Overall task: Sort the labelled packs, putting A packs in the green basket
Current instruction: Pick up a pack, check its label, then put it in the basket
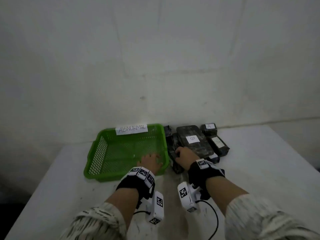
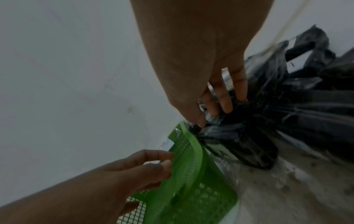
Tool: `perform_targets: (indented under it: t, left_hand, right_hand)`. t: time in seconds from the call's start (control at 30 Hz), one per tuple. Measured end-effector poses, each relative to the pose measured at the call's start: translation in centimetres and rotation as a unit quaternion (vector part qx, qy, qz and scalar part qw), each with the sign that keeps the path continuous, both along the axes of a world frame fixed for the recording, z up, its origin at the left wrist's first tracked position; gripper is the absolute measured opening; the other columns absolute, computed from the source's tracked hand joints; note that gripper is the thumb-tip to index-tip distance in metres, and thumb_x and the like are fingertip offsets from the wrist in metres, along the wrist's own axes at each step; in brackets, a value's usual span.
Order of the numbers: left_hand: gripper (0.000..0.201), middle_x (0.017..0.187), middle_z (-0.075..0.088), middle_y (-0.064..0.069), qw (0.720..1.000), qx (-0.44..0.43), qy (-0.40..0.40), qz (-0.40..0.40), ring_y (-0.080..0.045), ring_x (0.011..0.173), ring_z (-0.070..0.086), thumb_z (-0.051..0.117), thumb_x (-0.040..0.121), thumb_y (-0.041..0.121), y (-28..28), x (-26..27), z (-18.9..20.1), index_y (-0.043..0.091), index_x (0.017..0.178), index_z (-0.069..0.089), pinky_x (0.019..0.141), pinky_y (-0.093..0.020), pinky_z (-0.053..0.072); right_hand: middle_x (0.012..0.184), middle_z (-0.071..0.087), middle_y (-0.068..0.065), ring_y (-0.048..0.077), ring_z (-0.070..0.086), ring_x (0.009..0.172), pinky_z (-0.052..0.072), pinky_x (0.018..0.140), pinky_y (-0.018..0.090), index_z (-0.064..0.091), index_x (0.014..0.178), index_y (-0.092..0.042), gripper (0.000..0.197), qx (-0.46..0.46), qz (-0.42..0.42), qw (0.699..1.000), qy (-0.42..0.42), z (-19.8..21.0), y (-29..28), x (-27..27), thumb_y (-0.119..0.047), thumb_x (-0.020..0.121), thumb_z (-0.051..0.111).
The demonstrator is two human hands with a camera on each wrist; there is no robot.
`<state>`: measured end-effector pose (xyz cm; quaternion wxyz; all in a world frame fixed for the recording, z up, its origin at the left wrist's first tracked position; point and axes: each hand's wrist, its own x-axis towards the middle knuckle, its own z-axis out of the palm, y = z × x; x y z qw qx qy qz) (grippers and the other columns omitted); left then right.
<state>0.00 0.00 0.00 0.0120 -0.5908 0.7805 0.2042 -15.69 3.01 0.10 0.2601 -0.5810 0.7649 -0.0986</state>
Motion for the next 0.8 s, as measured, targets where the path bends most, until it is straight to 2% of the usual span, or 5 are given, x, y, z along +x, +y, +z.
perform_targets:
  t: [0.17, 0.43, 0.6, 0.7, 0.8]
  left_hand:
    - [0.045, 0.144, 0.039, -0.012, 0.990, 0.059, -0.115, -0.062, -0.032, 0.133, 0.035, 0.035, 0.099, 0.035, 0.2, 0.5, -2.8, 0.035, 0.144, 0.030, 0.112, -0.048, 0.020]
    - [0.047, 0.145, 0.036, -0.014, 0.986, 0.071, -0.127, -0.085, -0.034, 0.137, 0.027, 0.034, 0.100, 0.036, 0.2, 1.0, -3.6, 0.039, 0.145, 0.023, 0.116, -0.053, 0.007]
    - [0.049, 0.146, 0.034, -0.014, 0.985, 0.091, -0.124, -0.081, -0.034, 0.138, 0.026, 0.036, 0.098, 0.042, -0.2, 0.7, -3.5, 0.040, 0.145, 0.023, 0.115, -0.053, 0.007]
    - [0.052, 0.149, 0.031, -0.013, 0.980, 0.127, -0.128, -0.083, -0.034, 0.138, 0.027, 0.037, 0.096, 0.049, -0.7, 0.6, -3.1, 0.040, 0.145, 0.023, 0.114, -0.055, 0.009]
    - [0.050, 0.146, 0.039, -0.013, 0.989, 0.134, -0.015, -0.053, -0.032, 0.131, 0.039, 0.039, 0.095, 0.047, -1.2, 0.3, -2.3, 0.031, 0.142, 0.034, 0.112, -0.050, 0.026]
  right_hand:
    - [0.142, 0.029, 0.016, 0.035, 0.031, 0.131, 0.040, 0.099, 0.044, 0.031, 0.139, -0.013, 0.047, 0.039, -0.007, 0.995, 0.089, -3.0, -0.9, 1.5, -0.020, 0.097, 0.049]
    - [0.134, 0.042, 0.015, 0.032, 0.044, 0.122, 0.044, 0.087, 0.039, 0.028, 0.137, -0.015, 0.046, 0.019, -0.023, 0.989, 0.146, -5.2, -1.6, 2.2, -0.019, 0.095, 0.046]
    - [0.133, 0.043, 0.016, 0.035, 0.044, 0.122, 0.044, 0.090, 0.042, 0.036, 0.133, -0.012, 0.051, -0.025, -0.104, 0.993, 0.058, -3.6, -1.2, 1.7, -0.039, 0.093, 0.051]
    - [0.132, 0.042, 0.014, 0.033, 0.043, 0.122, 0.043, 0.089, 0.041, 0.042, 0.130, -0.011, 0.045, -0.098, -0.160, 0.982, 0.019, -1.7, -0.3, 1.3, -0.037, 0.094, 0.047]
    - [0.126, 0.046, 0.014, 0.031, 0.048, 0.113, 0.043, 0.086, 0.039, 0.048, 0.125, -0.010, 0.037, -0.207, -0.235, 0.946, -0.087, -0.4, 0.4, 1.1, -0.028, 0.093, 0.050]
